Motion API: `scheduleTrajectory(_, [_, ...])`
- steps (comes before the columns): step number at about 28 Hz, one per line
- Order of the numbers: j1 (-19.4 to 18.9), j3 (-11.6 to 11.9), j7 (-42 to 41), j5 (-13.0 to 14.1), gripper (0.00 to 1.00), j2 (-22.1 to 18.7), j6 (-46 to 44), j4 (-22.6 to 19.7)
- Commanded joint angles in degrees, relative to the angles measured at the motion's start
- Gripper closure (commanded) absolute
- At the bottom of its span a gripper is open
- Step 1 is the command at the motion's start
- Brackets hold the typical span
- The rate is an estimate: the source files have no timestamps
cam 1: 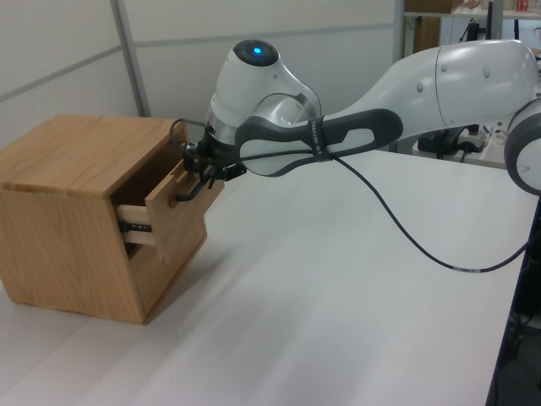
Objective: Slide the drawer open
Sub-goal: 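Pull the handle outward, sliding the upper drawer out of the cabinet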
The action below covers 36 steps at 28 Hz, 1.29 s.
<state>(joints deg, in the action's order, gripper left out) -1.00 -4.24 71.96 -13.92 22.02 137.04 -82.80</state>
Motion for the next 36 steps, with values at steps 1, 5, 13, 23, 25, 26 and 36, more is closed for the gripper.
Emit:
scheduleTrajectory(1, [-0.31, 0.55, -0.24, -0.59, 1.0, -2.77, -0.37, -0.69])
scheduleTrajectory(5, [-0.31, 0.64, -0.24, -0.5, 1.0, -3.73, -1.6, -0.78])
scheduleTrajectory(13, [-0.14, 0.55, -0.85, -0.24, 1.0, -8.04, -13.19, -1.66])
scheduleTrajectory(23, [-0.23, 0.2, -2.96, 0.29, 1.0, -10.15, -28.57, -1.57])
scheduleTrajectory(25, [-0.23, 0.2, -3.31, 0.29, 1.0, -10.24, -30.77, -1.57])
scheduleTrajectory(26, [-0.23, 0.2, -3.49, 0.29, 1.0, -10.42, -31.74, -1.57])
scheduleTrajectory(36, [-0.14, 0.46, -4.72, 0.38, 1.0, -11.3, -38.69, -1.57])
